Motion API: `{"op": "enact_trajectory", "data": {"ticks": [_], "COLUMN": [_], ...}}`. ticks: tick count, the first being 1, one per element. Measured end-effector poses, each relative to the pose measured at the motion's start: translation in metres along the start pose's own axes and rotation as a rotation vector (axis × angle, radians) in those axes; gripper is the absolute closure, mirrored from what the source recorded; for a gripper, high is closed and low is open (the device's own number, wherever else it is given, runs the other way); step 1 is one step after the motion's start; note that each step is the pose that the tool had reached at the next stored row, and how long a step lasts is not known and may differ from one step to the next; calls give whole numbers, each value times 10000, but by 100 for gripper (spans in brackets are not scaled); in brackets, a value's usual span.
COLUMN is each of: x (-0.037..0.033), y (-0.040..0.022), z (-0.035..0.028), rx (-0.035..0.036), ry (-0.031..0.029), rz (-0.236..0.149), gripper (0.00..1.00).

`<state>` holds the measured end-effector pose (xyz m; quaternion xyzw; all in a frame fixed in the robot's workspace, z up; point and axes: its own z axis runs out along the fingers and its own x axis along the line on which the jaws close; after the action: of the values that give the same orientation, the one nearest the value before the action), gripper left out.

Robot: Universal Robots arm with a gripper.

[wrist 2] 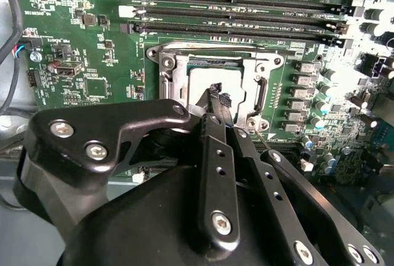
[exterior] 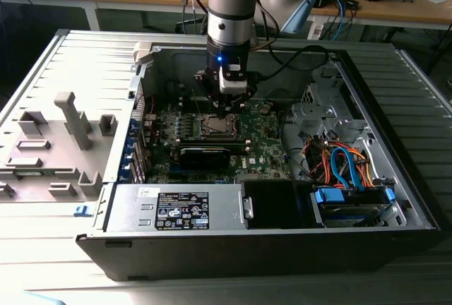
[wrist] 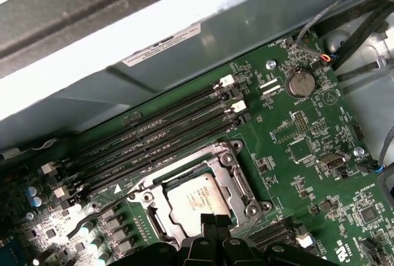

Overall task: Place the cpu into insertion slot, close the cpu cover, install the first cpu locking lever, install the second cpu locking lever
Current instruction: 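Install the first cpu locking lever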

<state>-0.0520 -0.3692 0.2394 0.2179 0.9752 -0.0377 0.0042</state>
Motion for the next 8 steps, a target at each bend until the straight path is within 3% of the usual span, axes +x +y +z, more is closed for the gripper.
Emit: {"op": "enact_trajectory", "data": {"ticks": [8], "x": [0], "y": [0], "z": [0], "rx": [-12], "ry": [-35], "rz": [-492], "gripper": [89]}}
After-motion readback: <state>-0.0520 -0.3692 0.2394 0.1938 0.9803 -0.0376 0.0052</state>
